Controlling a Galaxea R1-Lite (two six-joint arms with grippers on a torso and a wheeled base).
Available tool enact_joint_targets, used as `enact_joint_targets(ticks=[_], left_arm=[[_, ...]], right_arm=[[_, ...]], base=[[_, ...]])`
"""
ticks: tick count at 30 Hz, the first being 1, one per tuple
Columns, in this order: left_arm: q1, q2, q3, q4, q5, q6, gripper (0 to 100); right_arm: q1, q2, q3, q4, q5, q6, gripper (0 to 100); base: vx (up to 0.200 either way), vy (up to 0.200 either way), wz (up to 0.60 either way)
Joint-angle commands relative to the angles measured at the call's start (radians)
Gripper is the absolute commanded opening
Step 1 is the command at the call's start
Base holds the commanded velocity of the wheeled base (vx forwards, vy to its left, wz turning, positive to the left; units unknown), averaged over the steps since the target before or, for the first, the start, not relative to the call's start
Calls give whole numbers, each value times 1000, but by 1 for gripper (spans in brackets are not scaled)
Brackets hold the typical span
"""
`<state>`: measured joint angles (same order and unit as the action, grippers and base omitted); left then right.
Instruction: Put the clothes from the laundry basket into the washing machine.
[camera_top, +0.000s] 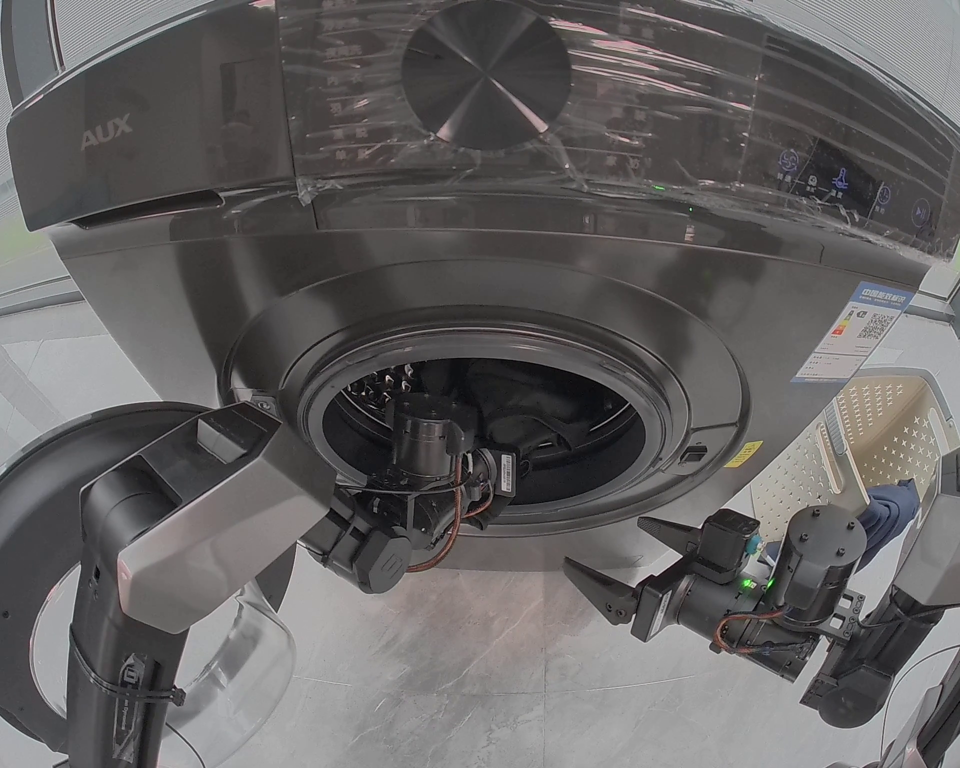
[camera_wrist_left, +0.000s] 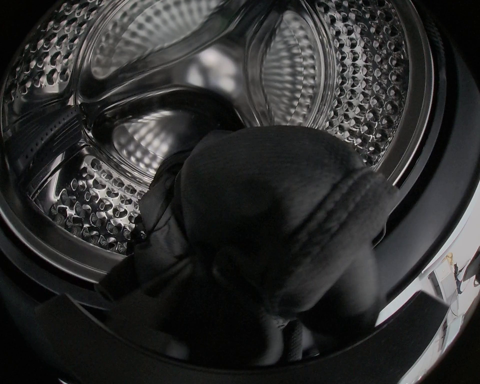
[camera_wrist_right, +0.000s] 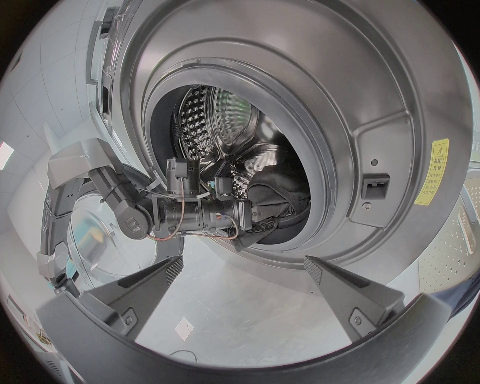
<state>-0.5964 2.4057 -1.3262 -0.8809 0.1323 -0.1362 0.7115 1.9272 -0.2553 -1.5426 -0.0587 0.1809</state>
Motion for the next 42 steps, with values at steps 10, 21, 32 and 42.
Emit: enact_joint_targets(ticks=[10,21,32,42], left_arm=[[27,82,-271,-17,59,-54,0],[47,139,-507,-112,95,-43,0],[36,153,-455,-115,101,-42,100],[12,105,-206,-52,52,-13,100]], right_arm=[[-1,-5,-36,-1,0,0,100],[-1,-8,-35,-1,-1,0,100],[-3,-5,-33,-1,-1,2,100],[2,-4,-35,-1,-1,0,100]], base=[[0,0,0],[0,0,0],[0,0,0],[0,0,0]])
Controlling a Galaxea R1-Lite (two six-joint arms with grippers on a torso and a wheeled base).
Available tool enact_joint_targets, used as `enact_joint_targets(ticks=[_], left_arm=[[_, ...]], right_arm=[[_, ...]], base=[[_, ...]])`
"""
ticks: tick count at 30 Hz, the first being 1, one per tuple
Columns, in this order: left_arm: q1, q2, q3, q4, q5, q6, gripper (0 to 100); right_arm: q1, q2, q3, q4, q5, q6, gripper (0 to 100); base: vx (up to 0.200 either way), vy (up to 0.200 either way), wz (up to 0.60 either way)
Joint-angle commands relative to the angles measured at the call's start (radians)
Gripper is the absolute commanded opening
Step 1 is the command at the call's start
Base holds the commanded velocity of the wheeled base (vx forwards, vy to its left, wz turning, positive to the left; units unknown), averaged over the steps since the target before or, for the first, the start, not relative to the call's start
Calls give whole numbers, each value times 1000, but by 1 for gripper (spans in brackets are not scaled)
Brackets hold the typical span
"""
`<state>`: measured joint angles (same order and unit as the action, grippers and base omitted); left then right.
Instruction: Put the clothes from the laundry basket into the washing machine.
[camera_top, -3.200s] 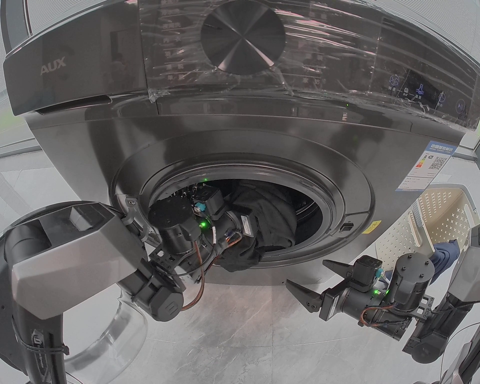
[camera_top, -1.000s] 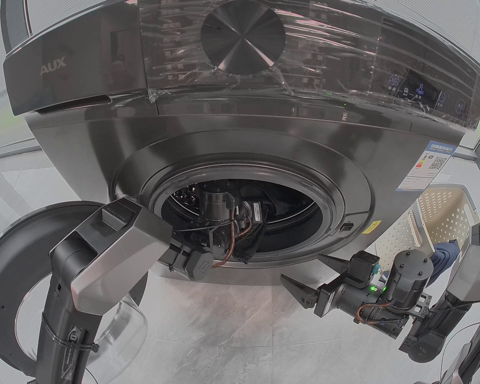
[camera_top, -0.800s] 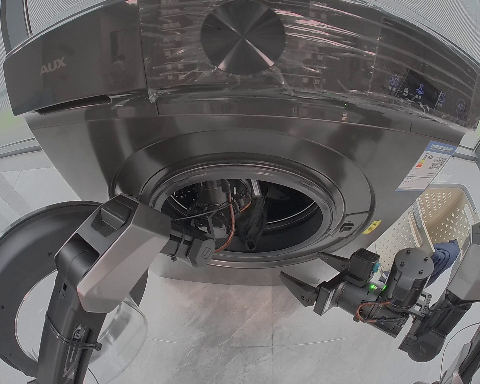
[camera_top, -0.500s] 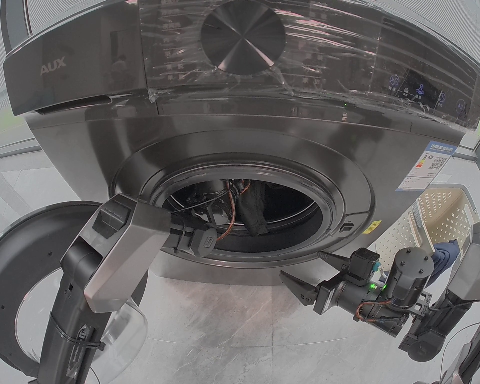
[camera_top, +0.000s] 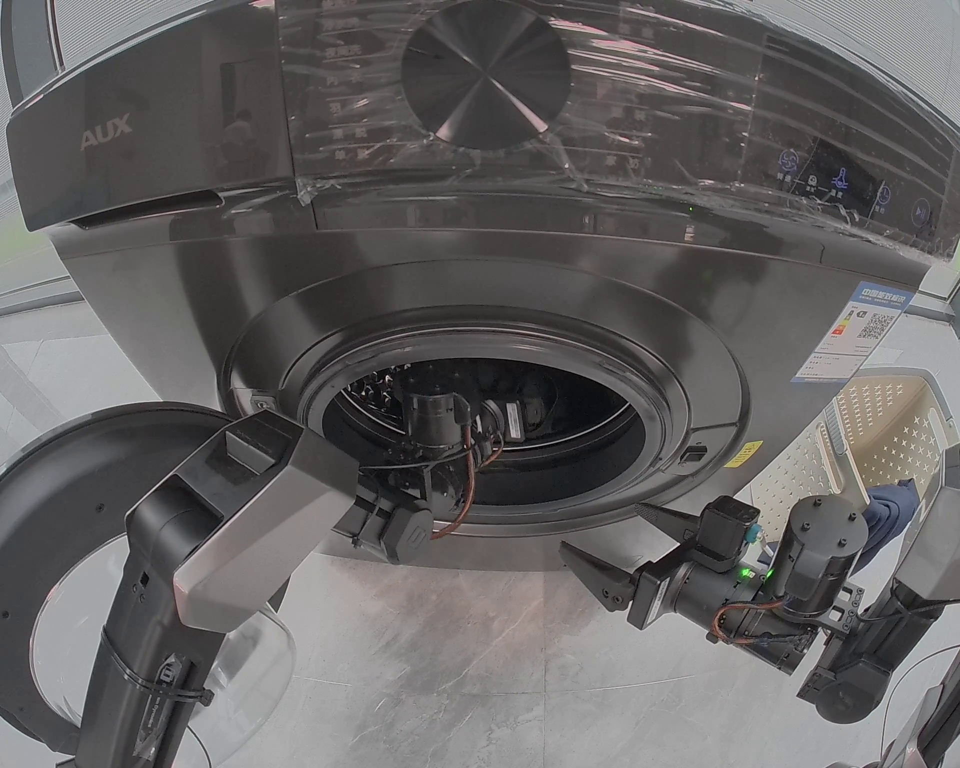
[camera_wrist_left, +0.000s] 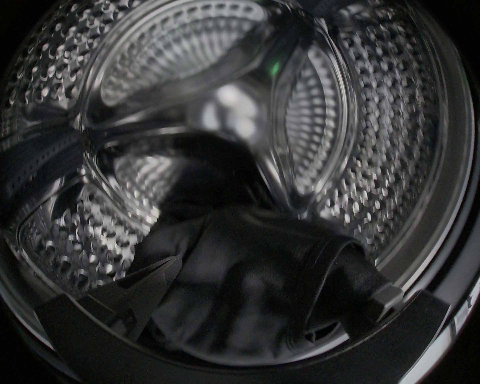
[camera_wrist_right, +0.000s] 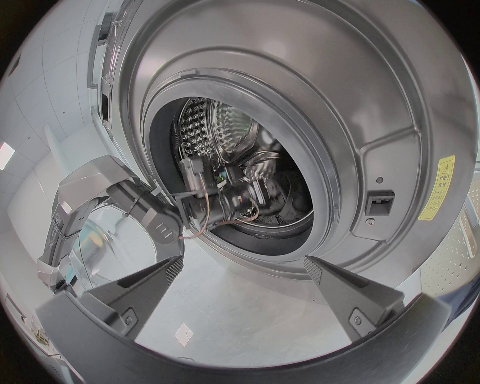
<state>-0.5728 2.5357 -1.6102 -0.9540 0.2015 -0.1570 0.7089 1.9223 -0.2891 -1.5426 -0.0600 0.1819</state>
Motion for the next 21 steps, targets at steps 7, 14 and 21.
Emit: enact_joint_targets(ticks=[7,14,21], left_arm=[[-9,-34,78,14,-31,7,0],[-62,-212,306,-22,-27,17,0],[-99,-328,552,-216,-36,114,0]], right_arm=[[3,1,-1,-1,0,1,100],[0,-2,11,-1,2,1,100],[-9,-9,18,-1,2,1,100]], base=[[0,0,0],[0,0,0],[0,0,0]])
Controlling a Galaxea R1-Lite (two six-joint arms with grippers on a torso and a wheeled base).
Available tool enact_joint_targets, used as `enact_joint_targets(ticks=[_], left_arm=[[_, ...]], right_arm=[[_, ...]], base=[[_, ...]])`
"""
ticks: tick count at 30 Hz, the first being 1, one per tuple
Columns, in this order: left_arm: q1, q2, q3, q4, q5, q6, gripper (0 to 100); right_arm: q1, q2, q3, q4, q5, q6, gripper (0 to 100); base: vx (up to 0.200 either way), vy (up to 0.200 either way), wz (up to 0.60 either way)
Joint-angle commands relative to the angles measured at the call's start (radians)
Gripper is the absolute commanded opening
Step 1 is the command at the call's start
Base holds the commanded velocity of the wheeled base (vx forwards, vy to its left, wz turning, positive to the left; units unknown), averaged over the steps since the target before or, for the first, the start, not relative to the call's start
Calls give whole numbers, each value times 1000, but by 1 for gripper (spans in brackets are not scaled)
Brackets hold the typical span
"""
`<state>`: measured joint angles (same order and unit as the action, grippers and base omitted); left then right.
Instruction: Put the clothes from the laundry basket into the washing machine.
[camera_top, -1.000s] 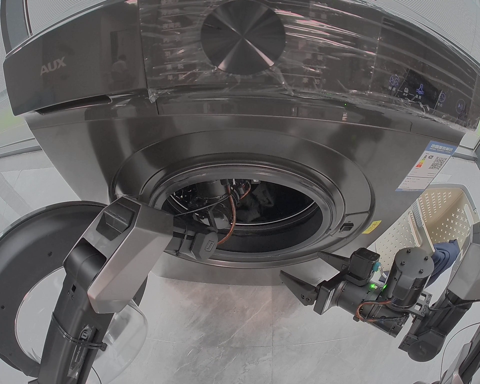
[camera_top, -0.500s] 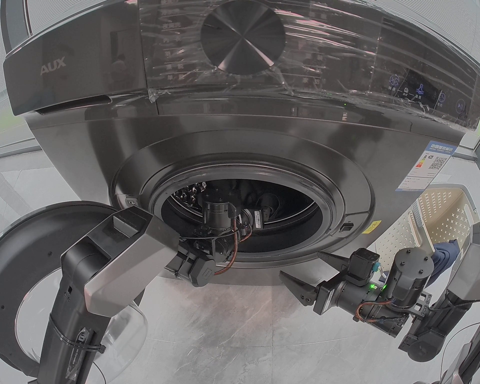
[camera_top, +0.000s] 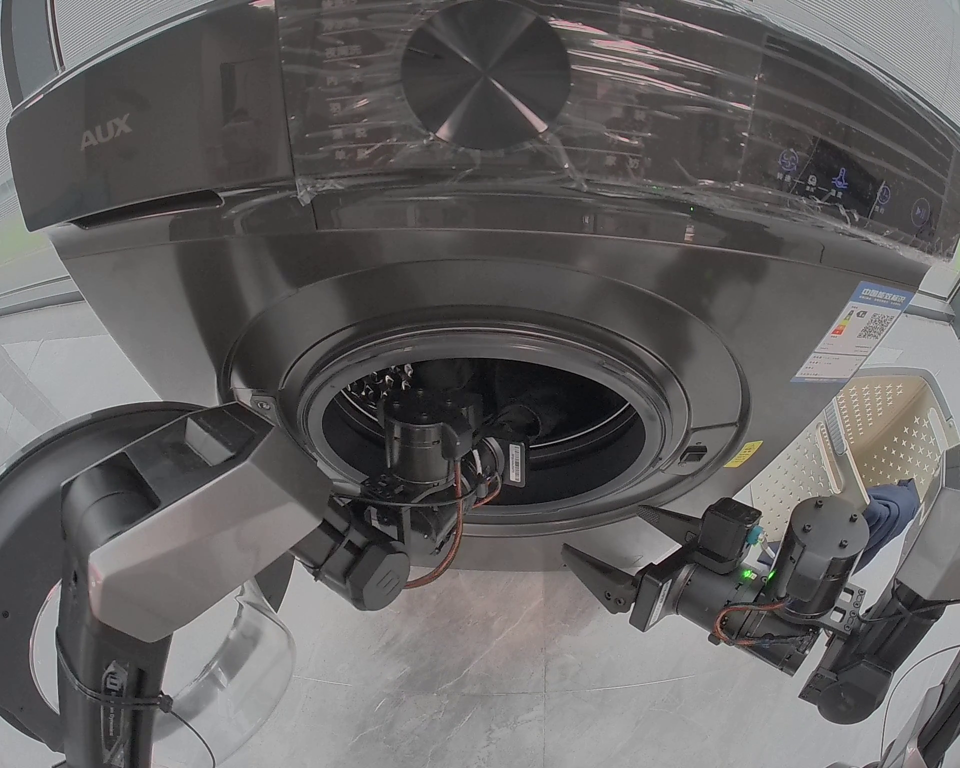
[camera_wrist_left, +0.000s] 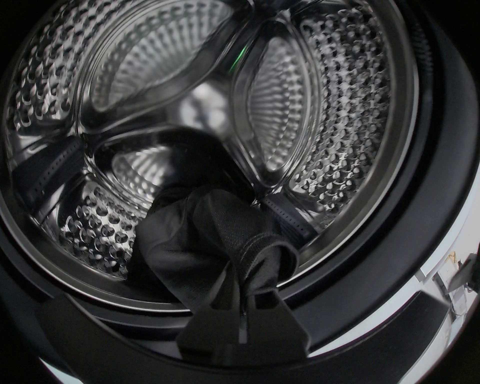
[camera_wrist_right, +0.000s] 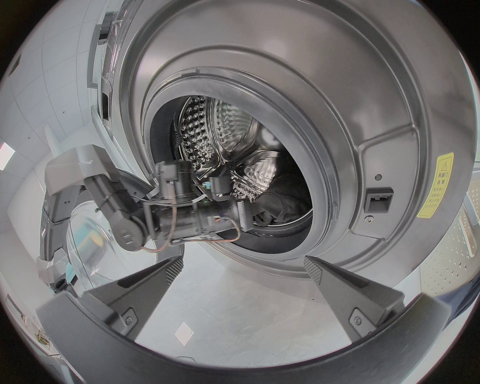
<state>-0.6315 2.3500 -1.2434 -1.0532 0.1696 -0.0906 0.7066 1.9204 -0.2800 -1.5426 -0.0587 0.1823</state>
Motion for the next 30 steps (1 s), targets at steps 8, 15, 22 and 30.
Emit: enact_joint_targets(ticks=[8,15,22,30], left_arm=[[-102,-216,368,-218,-5,48,0],[-56,-107,277,-228,-13,37,0],[9,31,133,-203,-50,32,0],[10,81,64,-159,-70,29,0]], right_arm=[[-13,-15,10,-1,2,0,100],[-12,-12,8,-1,0,2,100],[-12,-9,10,-1,2,3,100],[-13,-8,8,-1,2,5,100]], base=[[0,0,0],[0,0,0],[0,0,0],[0,0,0]])
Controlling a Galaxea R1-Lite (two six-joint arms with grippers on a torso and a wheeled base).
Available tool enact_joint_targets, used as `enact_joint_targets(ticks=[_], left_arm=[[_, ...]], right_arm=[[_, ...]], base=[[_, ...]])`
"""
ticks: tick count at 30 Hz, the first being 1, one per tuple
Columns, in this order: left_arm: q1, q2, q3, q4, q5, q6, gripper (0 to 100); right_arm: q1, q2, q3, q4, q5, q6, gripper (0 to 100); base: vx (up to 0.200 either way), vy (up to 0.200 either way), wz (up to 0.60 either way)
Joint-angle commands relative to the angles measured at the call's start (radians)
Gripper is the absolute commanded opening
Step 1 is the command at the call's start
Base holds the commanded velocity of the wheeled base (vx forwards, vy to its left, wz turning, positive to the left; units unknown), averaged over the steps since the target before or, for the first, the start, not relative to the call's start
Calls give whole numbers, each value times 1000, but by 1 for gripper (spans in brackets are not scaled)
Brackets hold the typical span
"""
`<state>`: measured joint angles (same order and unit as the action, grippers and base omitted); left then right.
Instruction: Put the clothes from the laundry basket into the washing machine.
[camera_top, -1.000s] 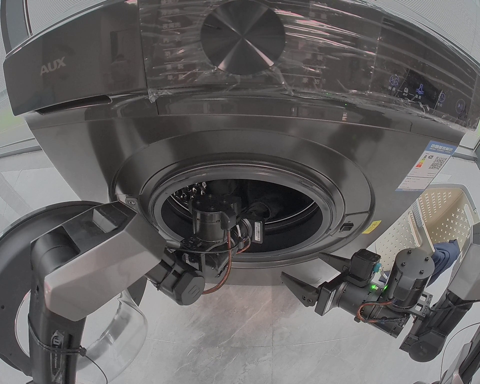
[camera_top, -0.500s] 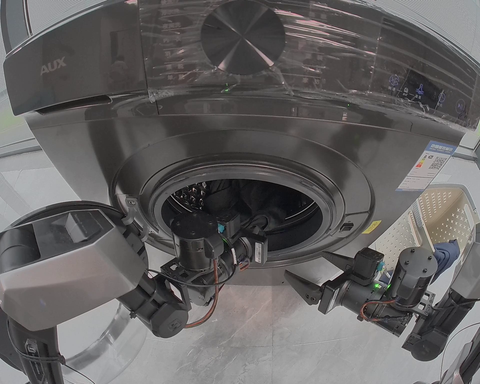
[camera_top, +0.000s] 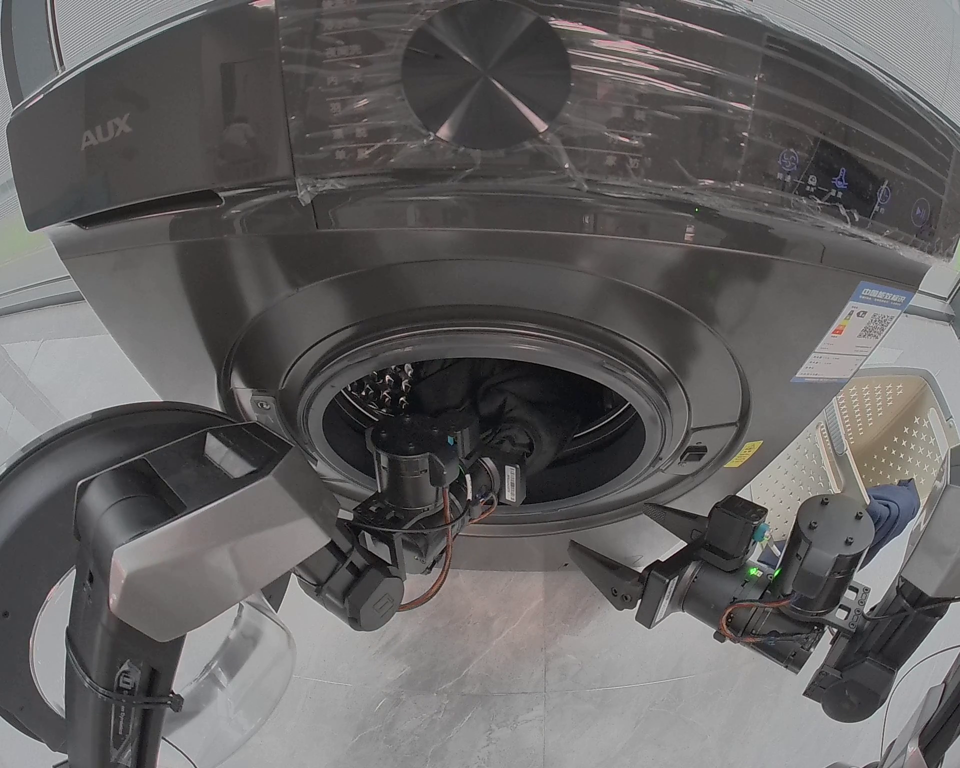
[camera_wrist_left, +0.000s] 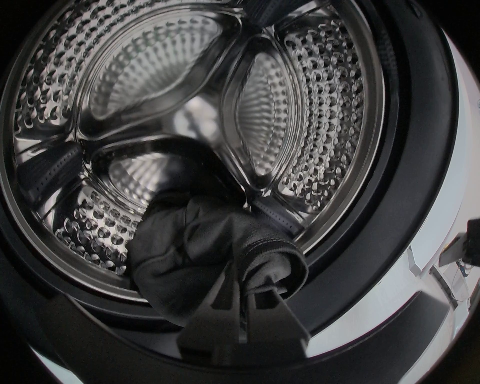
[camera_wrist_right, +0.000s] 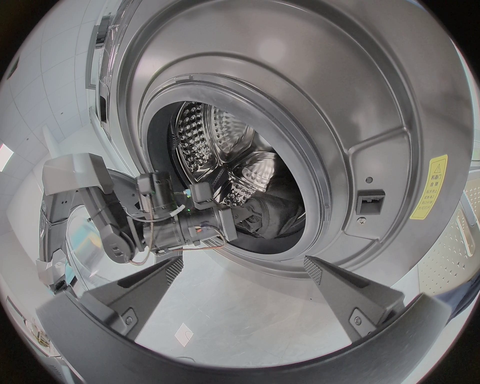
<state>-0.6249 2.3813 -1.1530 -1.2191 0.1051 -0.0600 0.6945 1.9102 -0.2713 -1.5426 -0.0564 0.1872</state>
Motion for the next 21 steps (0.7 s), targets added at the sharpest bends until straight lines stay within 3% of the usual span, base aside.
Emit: enact_joint_targets(ticks=[1,11,15,16,21], left_arm=[[4,52,-31,12,-8,-3,0],[7,98,-109,10,-4,-15,0],[42,145,-240,23,22,-24,0],[70,179,-356,43,70,-37,0],[123,220,-547,101,116,-70,0]], right_arm=[[0,3,0,-1,0,0,100],[0,3,0,-1,0,0,100],[3,4,-3,-1,0,-2,100],[3,3,-3,-1,0,0,100],[3,4,-6,-1,0,-2,100]], base=[[0,0,0],[0,0,0],[0,0,0],[0,0,0],[0,0,0]])
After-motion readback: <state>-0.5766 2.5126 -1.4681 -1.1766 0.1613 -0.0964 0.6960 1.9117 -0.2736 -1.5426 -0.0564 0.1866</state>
